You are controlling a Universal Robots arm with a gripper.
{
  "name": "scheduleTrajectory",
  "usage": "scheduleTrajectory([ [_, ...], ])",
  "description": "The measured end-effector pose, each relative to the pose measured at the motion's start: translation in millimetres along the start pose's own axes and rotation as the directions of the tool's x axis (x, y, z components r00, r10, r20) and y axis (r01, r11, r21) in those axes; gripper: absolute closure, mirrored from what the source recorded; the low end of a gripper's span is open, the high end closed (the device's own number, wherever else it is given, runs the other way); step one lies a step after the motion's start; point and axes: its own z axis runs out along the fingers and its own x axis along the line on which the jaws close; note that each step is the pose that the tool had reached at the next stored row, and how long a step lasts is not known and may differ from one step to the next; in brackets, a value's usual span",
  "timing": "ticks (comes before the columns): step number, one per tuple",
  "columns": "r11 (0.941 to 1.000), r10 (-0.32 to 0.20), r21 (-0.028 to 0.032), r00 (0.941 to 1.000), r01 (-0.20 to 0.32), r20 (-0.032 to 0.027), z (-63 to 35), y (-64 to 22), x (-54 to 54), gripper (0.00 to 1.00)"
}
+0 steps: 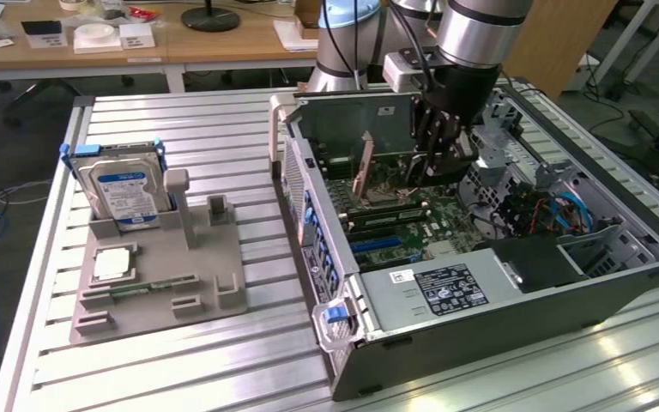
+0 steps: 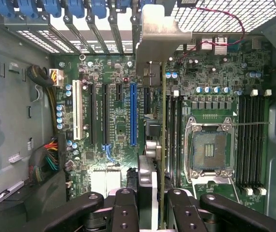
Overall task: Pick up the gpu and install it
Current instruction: 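Insert the gpu into the slot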
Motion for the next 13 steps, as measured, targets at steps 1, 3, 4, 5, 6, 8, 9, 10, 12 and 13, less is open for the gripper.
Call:
scheduleTrajectory([
  [1, 1.0000, 0.000, 0.0000, 1.0000, 0.000, 0.0000, 0.0, 0.0, 0.0, 0.72],
  [3, 1.0000, 0.000, 0.0000, 1.0000, 0.000, 0.0000, 0.0, 0.0, 0.0, 0.72],
  [4, 1.0000, 0.000, 0.0000, 1.0000, 0.000, 0.0000, 0.0, 0.0, 0.0, 0.72],
  [5, 1.0000, 0.000, 0.0000, 1.0000, 0.000, 0.0000, 0.0, 0.0, 0.0, 0.72],
  [6, 1.0000, 0.000, 0.0000, 1.0000, 0.000, 0.0000, 0.0, 0.0, 0.0, 0.72],
  [8, 1.0000, 0.000, 0.0001, 1.0000, 0.000, 0.0000, 0.0, 0.0, 0.0, 0.72],
  [9, 1.0000, 0.000, 0.0000, 1.0000, 0.000, -0.0001, 0.1, 0.1, 0.0, 0.72],
  [10, 1.0000, 0.000, 0.0003, 1.0000, 0.000, 0.0003, 0.6, 0.5, 0.0, 0.72],
  [12, 1.0000, 0.000, 0.0007, 1.0000, 0.000, 0.0002, 3.2, 3.0, 0.1, 0.72],
  [13, 1.0000, 0.000, 0.0007, 1.0000, 0.000, 0.0000, 4.9, 5.3, 0.2, 0.72],
])
